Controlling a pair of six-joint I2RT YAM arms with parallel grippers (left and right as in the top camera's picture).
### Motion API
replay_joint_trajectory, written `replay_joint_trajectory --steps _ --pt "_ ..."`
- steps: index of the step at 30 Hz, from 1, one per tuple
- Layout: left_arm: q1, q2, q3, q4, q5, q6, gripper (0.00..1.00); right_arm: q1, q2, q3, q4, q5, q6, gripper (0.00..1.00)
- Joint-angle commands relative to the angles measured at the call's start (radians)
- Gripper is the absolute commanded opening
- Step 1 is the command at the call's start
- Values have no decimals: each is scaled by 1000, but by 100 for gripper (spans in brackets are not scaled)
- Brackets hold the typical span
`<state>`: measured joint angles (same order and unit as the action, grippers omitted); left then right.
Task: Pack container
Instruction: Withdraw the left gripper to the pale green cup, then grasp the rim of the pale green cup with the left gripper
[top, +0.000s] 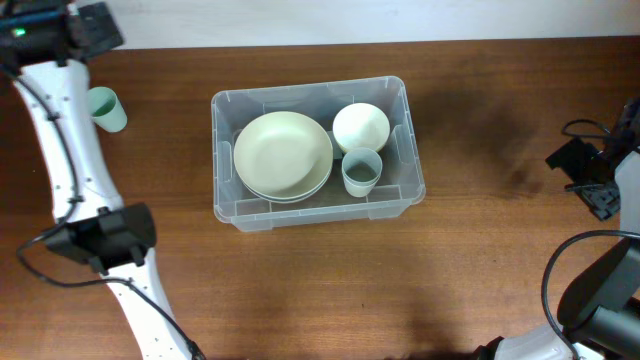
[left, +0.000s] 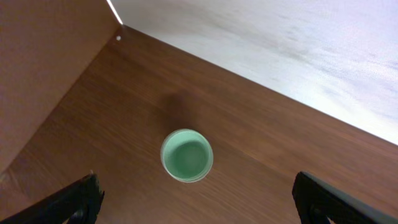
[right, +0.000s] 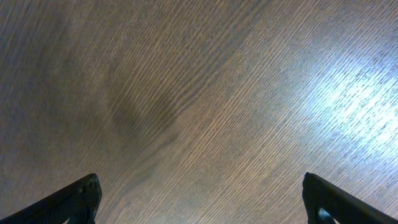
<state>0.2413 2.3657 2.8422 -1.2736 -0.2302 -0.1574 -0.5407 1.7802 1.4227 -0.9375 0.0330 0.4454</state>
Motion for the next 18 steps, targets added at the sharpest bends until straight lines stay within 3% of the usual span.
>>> replay_joint_trajectory --steps 1,8,18 --pt "57 -2 -80 46 97 80 99 3 -6 -1 0 5 5 99" --pt "77 2 -212 167 148 237 99 3 -6 -1 0 5 5 99" --pt "69 117 -225 196 222 264 99 3 -6 -1 0 5 5 99"
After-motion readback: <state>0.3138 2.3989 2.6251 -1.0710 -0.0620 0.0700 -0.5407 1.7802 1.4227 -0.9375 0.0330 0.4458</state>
